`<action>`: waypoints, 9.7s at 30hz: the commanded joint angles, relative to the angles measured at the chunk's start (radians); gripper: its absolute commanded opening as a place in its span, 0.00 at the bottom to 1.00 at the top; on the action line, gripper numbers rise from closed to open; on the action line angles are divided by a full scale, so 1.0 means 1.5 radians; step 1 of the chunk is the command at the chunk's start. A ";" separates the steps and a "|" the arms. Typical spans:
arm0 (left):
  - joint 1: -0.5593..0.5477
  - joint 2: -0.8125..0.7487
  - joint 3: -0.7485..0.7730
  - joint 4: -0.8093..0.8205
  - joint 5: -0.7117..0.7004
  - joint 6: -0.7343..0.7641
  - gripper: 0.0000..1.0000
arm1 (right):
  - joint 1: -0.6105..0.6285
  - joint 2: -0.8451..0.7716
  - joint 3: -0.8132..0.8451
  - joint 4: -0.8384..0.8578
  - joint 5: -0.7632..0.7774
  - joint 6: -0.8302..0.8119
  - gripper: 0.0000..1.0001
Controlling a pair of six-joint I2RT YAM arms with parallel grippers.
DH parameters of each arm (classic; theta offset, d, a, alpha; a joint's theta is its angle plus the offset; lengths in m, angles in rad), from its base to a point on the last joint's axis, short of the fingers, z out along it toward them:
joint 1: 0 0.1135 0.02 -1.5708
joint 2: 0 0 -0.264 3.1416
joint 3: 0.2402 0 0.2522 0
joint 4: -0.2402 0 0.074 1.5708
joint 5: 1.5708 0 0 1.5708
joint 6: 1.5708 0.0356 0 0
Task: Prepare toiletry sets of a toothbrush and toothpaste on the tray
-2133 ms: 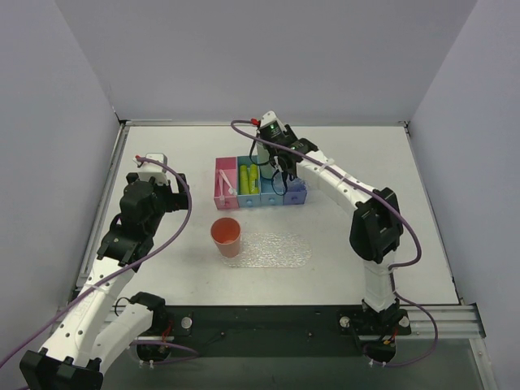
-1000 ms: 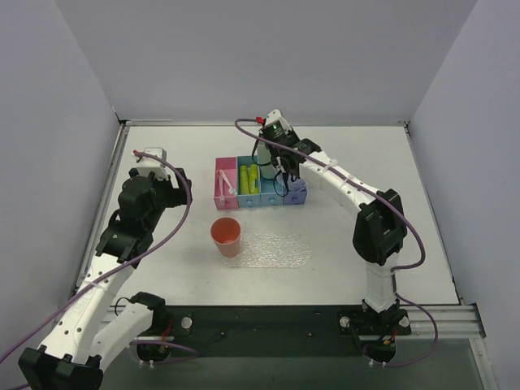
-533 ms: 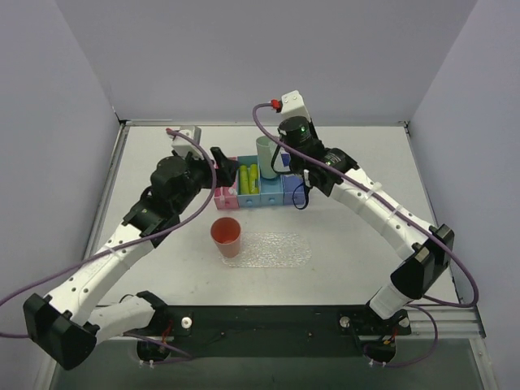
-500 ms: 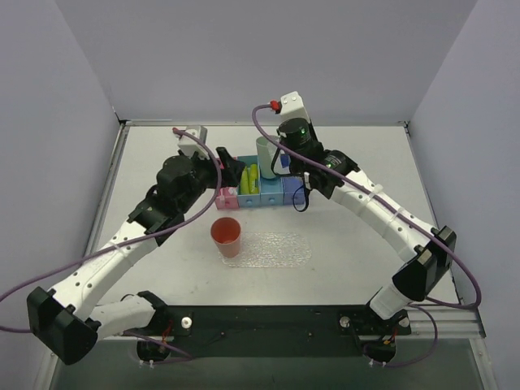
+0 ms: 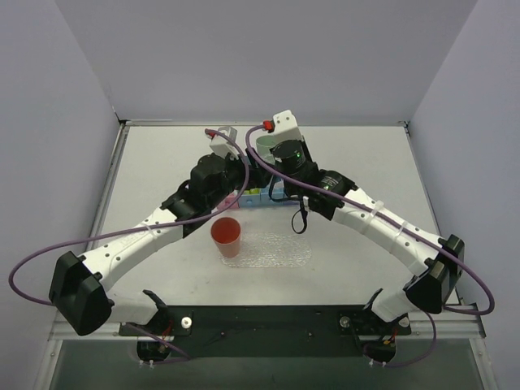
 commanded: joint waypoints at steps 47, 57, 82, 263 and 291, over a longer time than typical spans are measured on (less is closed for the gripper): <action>0.060 0.130 0.163 0.052 0.158 0.126 0.00 | -0.107 -0.290 -0.068 -0.187 -0.471 0.207 0.67; 0.038 0.050 0.112 0.003 0.380 0.396 0.00 | -0.375 -0.184 0.083 -0.316 -0.954 0.339 0.49; -0.034 -0.055 -0.049 0.087 0.316 0.497 0.00 | -0.320 -0.201 -0.087 -0.414 -0.933 0.397 0.34; 0.216 -0.110 -0.036 -0.143 -0.005 0.257 0.82 | 0.150 0.138 -0.108 -0.302 -0.313 0.721 0.32; 0.212 -0.120 -0.037 -0.125 0.073 0.283 0.78 | 0.068 -0.080 -0.095 -0.295 -0.292 0.535 0.32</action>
